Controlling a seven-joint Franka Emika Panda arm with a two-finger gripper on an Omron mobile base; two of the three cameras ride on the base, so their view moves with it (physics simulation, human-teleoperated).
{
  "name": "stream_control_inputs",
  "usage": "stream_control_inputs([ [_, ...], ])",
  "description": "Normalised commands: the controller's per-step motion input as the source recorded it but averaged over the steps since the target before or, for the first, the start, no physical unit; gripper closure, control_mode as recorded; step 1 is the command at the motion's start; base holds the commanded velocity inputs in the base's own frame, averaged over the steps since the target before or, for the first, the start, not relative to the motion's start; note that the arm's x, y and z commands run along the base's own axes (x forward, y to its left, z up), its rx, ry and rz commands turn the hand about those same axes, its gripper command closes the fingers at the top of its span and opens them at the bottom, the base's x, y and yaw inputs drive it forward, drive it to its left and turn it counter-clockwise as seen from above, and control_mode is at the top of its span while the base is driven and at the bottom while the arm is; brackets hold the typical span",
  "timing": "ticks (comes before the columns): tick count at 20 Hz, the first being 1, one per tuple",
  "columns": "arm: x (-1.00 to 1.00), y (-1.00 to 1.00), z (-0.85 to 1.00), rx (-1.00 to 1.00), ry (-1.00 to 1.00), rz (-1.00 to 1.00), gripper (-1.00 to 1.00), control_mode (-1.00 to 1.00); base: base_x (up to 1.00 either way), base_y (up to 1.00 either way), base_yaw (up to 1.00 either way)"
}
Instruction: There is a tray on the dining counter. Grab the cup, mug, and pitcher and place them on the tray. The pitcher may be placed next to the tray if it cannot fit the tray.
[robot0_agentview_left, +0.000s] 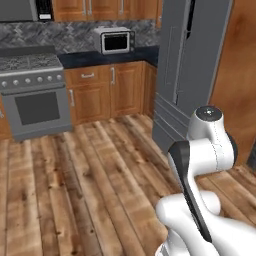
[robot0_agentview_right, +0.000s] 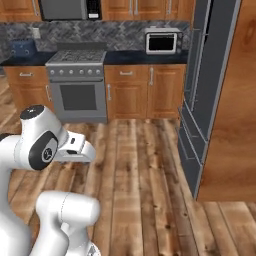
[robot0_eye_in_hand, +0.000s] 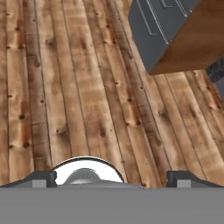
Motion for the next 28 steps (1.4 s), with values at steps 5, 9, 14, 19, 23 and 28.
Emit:
stream_control_inputs([
  [5,0.0,0.0,0.0,0.0,0.0,0.0,-1.0,1.0,1.0,0.37,-0.11],
  [9,0.0,0.0,0.0,0.0,0.0,0.0,-1.0,1.0,1.0,0.41,-0.12],
  [14,0.0,0.0,0.0,0.0,0.0,0.0,-1.0,1.0,0.99,0.48,-0.16],
  [19,0.0,0.0,0.0,0.0,0.0,0.0,-1.0,1.0,0.87,0.58,-0.26],
  [23,0.0,0.0,0.0,0.0,0.0,0.0,-1.0,1.0,0.72,0.58,-0.35],
  [28,0.0,0.0,0.0,0.0,0.0,0.0,-1.0,1.0,0.58,0.5,-0.44],
])
